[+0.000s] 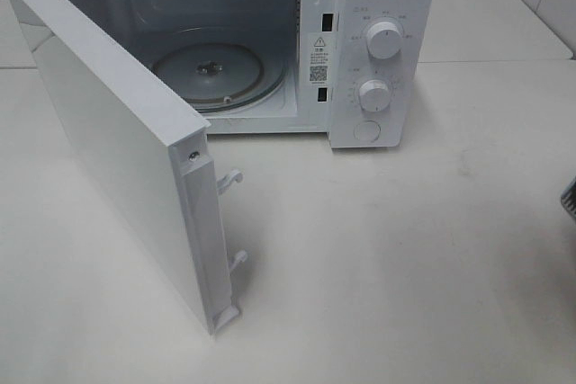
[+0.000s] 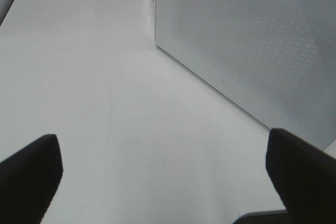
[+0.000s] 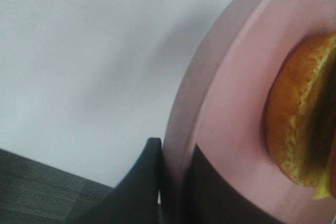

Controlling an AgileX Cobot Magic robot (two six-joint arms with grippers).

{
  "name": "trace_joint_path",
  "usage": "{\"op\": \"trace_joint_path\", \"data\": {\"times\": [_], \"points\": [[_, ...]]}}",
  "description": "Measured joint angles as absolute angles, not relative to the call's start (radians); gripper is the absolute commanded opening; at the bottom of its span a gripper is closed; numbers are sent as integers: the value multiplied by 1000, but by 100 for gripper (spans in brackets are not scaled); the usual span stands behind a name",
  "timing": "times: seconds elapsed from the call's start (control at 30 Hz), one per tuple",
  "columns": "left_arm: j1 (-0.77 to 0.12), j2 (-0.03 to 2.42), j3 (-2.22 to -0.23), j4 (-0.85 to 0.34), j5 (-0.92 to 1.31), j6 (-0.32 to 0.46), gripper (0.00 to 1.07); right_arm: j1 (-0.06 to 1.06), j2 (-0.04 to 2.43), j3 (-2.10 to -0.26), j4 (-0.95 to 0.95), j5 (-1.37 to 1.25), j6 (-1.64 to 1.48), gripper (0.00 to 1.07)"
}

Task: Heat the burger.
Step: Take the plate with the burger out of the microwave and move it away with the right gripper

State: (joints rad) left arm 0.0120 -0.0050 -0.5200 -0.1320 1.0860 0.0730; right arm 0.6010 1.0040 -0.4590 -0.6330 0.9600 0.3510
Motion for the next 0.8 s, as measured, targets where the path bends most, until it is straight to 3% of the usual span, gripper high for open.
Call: {"op": "trace_joint_path", "data": {"times": [0.8], "points": [[12,-5,-520,-132,1086,73,98,601,1615,-568,-797,775,988,0]]}}
